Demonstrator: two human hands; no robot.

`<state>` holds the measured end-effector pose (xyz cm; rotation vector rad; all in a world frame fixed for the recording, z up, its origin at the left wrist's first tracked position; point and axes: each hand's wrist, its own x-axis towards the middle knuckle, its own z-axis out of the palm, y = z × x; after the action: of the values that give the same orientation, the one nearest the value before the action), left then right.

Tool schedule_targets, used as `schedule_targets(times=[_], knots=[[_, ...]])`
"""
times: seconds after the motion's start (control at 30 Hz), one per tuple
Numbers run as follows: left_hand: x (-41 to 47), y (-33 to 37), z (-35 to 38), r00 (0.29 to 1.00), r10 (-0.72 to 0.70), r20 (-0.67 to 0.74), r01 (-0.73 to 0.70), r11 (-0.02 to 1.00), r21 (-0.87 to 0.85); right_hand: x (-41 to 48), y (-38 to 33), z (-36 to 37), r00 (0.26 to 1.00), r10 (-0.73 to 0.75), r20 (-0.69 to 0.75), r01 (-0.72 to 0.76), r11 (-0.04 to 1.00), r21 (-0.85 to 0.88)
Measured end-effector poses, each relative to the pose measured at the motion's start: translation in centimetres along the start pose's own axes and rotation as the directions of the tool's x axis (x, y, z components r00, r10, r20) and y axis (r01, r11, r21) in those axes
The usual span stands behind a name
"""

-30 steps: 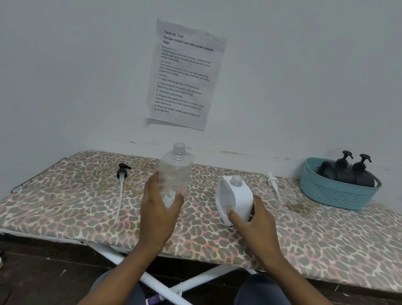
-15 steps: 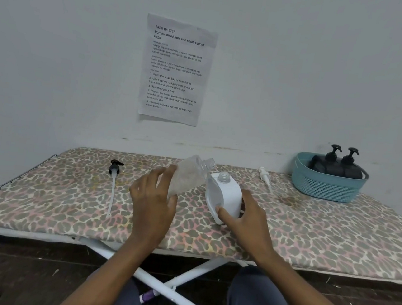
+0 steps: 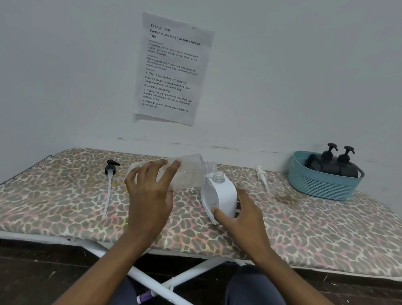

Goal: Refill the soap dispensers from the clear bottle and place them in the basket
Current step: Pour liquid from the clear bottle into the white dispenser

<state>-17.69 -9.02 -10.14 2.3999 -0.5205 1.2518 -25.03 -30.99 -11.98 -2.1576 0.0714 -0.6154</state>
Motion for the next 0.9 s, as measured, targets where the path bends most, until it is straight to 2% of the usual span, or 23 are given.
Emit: schedule_targets(times=[0.9], knots=[[0.8,0.5,-1.2,0.998,0.064,0.03,-0.067,0.988,0.14,0.0,-0.1,-0.3,1.0,0.01,0.022,-0.01,1.0,-0.003]])
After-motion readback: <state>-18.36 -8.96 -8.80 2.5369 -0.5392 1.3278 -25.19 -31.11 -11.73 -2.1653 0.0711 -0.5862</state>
